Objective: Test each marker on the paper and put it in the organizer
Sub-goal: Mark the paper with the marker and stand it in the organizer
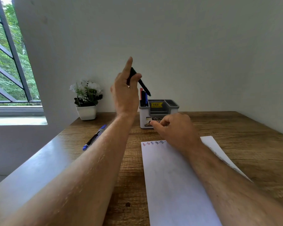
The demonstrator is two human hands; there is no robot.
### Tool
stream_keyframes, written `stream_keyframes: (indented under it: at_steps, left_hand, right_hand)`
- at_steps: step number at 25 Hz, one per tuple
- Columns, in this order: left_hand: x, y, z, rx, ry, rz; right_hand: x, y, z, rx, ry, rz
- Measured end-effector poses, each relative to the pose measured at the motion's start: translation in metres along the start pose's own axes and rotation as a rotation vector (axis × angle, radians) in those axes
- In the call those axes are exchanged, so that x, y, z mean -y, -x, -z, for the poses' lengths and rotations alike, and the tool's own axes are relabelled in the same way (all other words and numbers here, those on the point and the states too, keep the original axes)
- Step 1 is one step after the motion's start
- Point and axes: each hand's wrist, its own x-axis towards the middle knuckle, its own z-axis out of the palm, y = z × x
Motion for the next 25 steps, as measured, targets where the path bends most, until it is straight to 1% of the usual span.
stream_keyframes:
  at_steps: [4, 8, 11, 13, 16, 18, 25]
  left_hand:
    - [0.008, -0.008, -0.004, 0.087, -0.247, -0.018]
    - [0.014, -0.015, -0.008, 0.195, -0.303, 0.062]
    - [0.017, -0.006, -0.011, 0.299, -0.421, 0.109]
    - [0.016, 0.000, -0.013, 0.309, -0.461, 0.128]
    - [0.015, 0.005, -0.013, 0.259, -0.411, 0.209]
    - [0.017, 0.007, -0.013, 0.244, -0.462, 0.223]
    - [0.029, 0.013, -0.015, 0.344, -0.643, 0.217]
  right_hand:
    - [0.001, 0.000, 0.000, -0.012, -0.005, -0.002]
    - [0.003, 0.000, 0.002, -0.004, -0.006, -0.016]
    - [0.004, 0.001, 0.003, -0.005, -0.008, -0.019]
    - [0.003, 0.000, 0.003, -0.008, -0.003, -0.013]
    - [0.003, -0.001, 0.002, -0.009, 0.005, -0.015]
    - [0.003, -0.001, 0.001, -0.009, 0.006, -0.014]
    - [0.003, -0.001, 0.002, -0.013, 0.010, 0.001]
